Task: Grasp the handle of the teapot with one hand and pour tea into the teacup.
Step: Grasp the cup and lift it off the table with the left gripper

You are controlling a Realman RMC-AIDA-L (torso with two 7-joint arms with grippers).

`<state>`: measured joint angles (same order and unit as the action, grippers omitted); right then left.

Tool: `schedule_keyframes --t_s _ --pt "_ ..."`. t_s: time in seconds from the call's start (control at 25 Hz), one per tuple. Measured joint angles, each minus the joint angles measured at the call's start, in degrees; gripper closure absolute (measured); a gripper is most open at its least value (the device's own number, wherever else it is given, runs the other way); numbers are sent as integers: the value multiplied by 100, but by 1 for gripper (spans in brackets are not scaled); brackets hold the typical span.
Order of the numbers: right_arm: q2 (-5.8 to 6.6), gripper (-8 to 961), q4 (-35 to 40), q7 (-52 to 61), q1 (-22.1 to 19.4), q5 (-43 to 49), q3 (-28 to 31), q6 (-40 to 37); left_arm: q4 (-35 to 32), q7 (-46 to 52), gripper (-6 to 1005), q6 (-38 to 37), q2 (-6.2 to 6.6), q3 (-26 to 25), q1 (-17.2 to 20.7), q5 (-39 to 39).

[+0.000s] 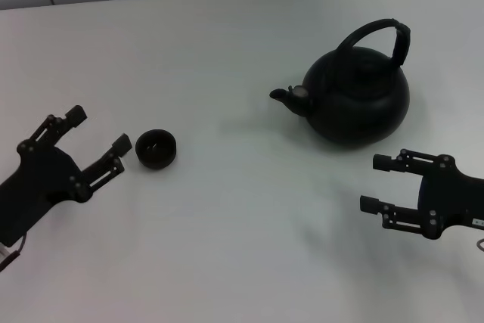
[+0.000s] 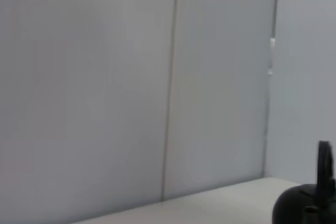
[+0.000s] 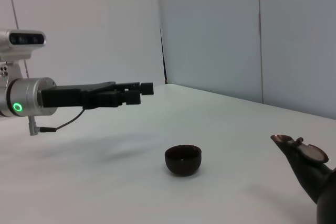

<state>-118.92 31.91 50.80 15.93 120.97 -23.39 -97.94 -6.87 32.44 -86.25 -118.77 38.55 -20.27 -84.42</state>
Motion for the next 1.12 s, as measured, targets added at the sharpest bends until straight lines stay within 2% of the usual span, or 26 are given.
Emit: schedule_keyframes --t_s 0.28,0.68,1.12 --pt "4 253 31 0 6 -4 2 36 12 -61 137 52 9 47 -1 -37" --pt "-2 253 35 0 41 -13 11 48 170 -479 137 893 -1 501 -40 -40" --pt "1 253 35 0 51 -13 17 56 211 -524 138 1194 -26 696 -196 -32"
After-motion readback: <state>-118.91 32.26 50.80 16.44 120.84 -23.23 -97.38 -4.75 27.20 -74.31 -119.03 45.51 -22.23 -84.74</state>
